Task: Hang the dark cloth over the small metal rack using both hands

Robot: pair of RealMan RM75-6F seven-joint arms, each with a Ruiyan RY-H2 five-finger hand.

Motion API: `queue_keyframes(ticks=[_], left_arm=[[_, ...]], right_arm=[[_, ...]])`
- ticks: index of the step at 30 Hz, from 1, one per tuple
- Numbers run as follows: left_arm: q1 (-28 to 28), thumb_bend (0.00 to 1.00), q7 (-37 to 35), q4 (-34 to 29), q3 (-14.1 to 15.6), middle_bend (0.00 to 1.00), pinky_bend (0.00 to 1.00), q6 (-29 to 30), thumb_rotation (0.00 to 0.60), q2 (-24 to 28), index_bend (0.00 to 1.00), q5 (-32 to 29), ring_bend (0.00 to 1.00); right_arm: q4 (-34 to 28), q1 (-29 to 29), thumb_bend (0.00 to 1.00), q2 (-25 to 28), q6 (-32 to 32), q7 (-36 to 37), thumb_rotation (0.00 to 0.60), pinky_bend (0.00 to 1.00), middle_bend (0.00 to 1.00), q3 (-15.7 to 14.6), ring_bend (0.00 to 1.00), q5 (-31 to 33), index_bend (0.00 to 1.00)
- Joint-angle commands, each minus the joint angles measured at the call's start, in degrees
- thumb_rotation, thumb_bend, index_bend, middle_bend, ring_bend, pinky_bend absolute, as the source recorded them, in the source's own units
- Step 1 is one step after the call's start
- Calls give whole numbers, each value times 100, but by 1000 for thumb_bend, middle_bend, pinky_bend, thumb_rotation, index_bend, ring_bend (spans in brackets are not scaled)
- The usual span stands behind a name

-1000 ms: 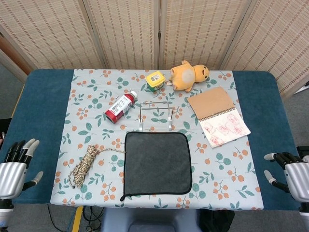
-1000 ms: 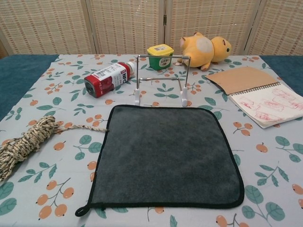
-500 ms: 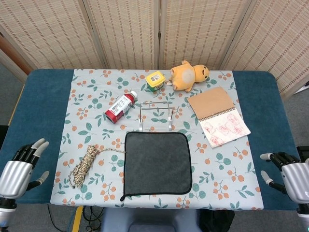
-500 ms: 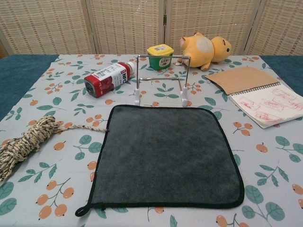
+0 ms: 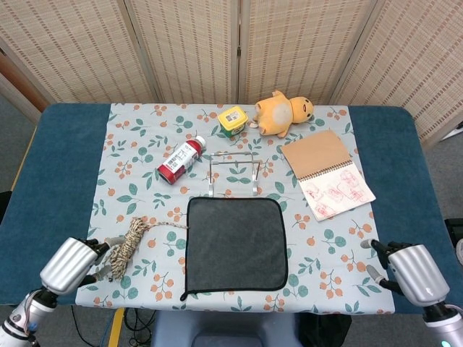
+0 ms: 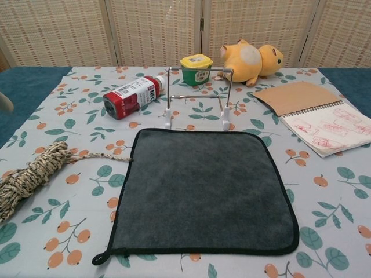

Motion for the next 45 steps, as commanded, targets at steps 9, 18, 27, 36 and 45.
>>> queue_keyframes(ticks=[9, 18, 27, 36, 45], left_arm=[[-734, 246, 330, 178, 177, 1000, 991, -927, 600, -792, 333, 465, 922], [-1205, 246, 490, 259, 282, 1000, 992, -1534, 600, -1414, 332, 563, 926], [-1510, 246, 661, 485, 247, 1000, 993, -1932, 600, -1964, 335, 318, 929], [-1703, 246, 890, 737, 301, 1000, 993, -2149, 600, -2306, 336, 141, 929], [-1821, 246, 1017, 1033, 412, 1000, 993, -2159, 600, -2580, 337, 94, 929]], right_arm=[[-27, 305, 213, -201, -652, -261, 600, 930, 888, -245, 860, -269, 362], [100, 573, 212, -527, -1191, -485, 600, 953, 916, -356, 884, -338, 362], [234, 725, 213, -793, -1440, -608, 600, 953, 924, -409, 890, -293, 362], [331, 887, 212, -1008, -1692, -622, 600, 953, 925, -456, 892, -188, 362], [379, 935, 213, -1032, -1713, -562, 600, 956, 925, -513, 893, -68, 362]])
